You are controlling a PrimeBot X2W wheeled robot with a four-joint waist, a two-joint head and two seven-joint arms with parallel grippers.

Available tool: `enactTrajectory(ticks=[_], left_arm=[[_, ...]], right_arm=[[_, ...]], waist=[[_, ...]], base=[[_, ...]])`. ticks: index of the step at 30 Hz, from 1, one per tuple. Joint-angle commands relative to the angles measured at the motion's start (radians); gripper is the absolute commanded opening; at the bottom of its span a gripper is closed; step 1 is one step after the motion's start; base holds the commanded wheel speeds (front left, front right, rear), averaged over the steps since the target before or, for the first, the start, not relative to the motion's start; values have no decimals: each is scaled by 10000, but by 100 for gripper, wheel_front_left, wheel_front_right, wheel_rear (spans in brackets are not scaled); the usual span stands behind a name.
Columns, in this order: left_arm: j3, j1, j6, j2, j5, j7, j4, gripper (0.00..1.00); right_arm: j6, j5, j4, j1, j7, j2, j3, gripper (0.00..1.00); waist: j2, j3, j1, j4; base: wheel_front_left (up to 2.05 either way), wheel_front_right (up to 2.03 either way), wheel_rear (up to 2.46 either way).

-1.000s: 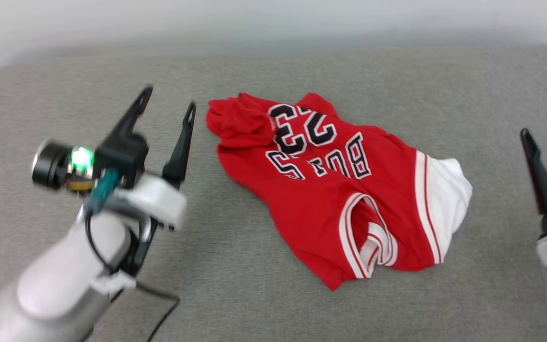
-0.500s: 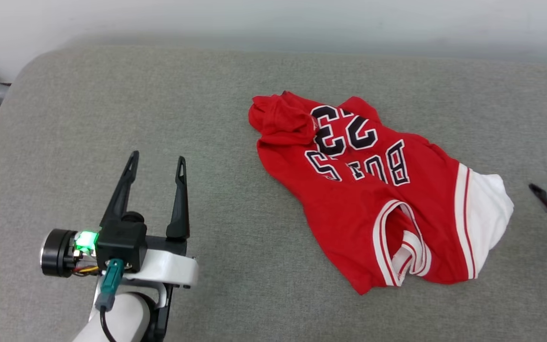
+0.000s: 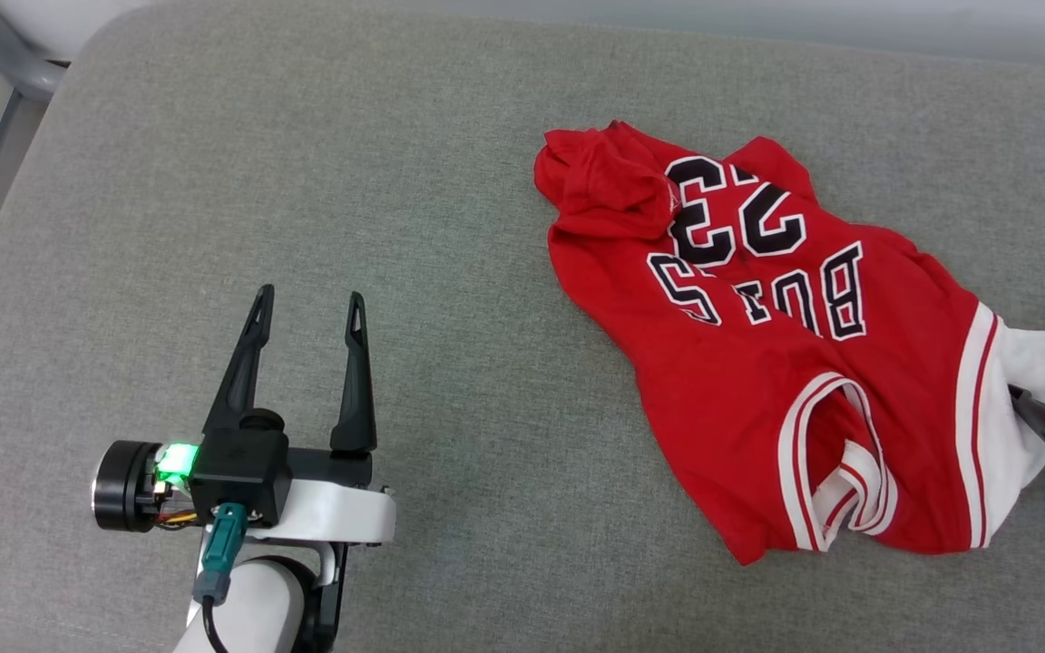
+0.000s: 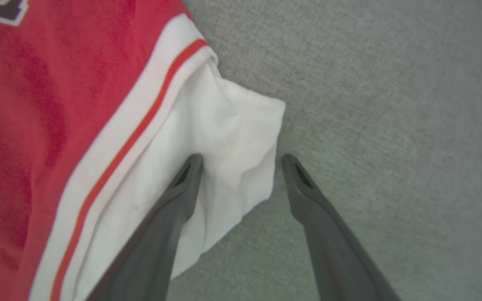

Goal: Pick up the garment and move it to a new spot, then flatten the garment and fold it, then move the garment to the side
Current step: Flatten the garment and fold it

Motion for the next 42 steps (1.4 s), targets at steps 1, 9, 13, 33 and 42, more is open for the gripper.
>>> enactTrajectory(ticks=[1, 9, 13, 33, 42], left_arm=[[130, 32, -93, -104, 93, -25, 32, 100], [820, 434, -627, -547, 506, -24, 246, 100], [1024, 687, -880, -723, 669, -24, 370, 100], [1713, 1166, -1580, -1254, 1182, -24, 274, 100], [1649, 693, -1907, -1465, 1340, -24, 400, 100]], right_arm=[[-3, 192, 244, 178, -68, 326, 262, 100], [-10, 337, 91, 217, -1739, 68, 725, 0], [-9, 411, -717, 625, -2808, -151, 347, 0], [-9, -633, -5134, 5895, -1456, 1070, -5442, 0], [-9, -541, -3111, 3954, -1394, 821, -5129, 0]], waist=[[-1, 69, 0, 71], [-1, -361, 0, -332], [-1, -840, 0, -552], [-1, -1165, 0, -1169], [-1, -543, 0, -636]], base=[[0, 0, 0], [0, 0, 0], [0, 0, 0], [0, 0, 0], [0, 0, 0]])
